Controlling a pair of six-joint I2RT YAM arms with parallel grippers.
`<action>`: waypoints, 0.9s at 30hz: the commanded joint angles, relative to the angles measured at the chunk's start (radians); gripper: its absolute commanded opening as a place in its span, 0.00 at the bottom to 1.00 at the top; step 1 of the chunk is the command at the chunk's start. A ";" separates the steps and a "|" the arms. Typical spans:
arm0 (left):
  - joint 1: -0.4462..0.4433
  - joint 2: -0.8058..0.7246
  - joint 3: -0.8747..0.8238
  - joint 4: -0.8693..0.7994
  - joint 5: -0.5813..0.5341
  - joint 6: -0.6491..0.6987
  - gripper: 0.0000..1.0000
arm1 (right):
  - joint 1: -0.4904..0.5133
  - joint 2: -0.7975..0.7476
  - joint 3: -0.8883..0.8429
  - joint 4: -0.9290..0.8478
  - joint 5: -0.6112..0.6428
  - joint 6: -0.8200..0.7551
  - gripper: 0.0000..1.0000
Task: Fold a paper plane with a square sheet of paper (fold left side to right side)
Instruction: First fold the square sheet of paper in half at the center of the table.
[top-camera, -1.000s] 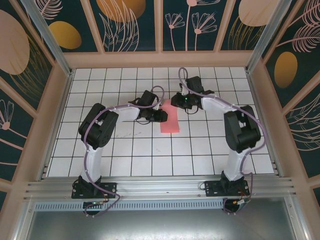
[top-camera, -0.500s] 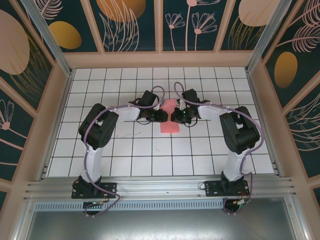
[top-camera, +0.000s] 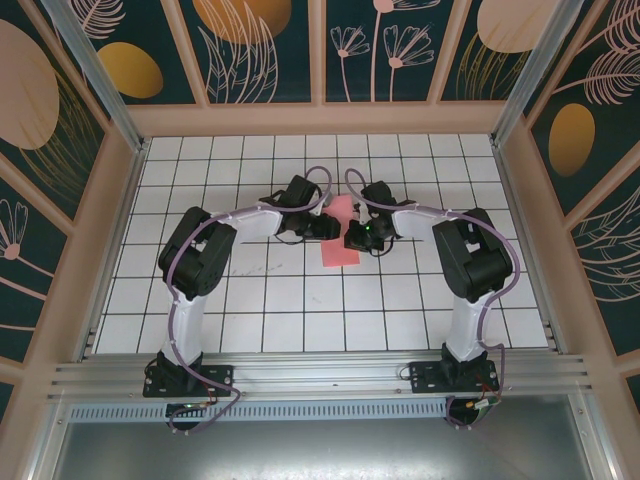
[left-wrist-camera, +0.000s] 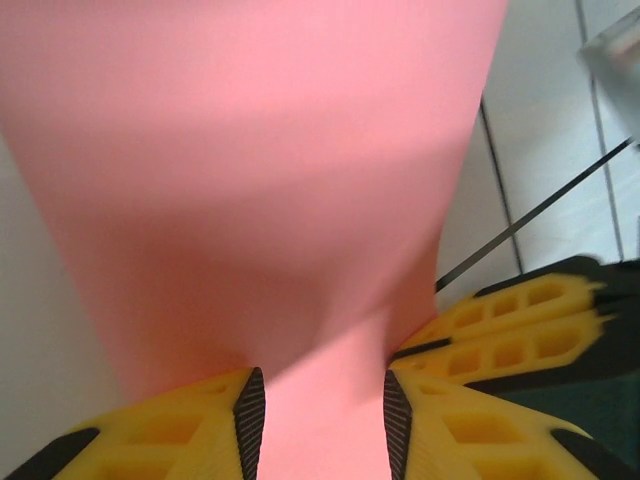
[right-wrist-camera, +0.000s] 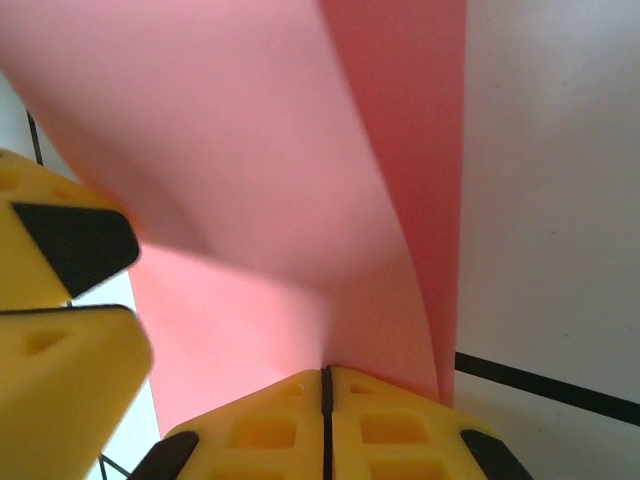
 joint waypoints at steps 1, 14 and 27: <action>0.006 0.016 0.059 -0.037 0.003 -0.008 0.40 | -0.001 0.046 0.002 -0.089 0.080 -0.025 0.05; 0.029 0.100 0.138 -0.069 -0.037 0.014 0.34 | 0.000 0.059 0.004 -0.105 0.091 -0.041 0.01; 0.059 0.119 0.093 -0.017 -0.062 0.035 0.26 | -0.001 0.069 0.003 -0.149 0.107 -0.065 0.01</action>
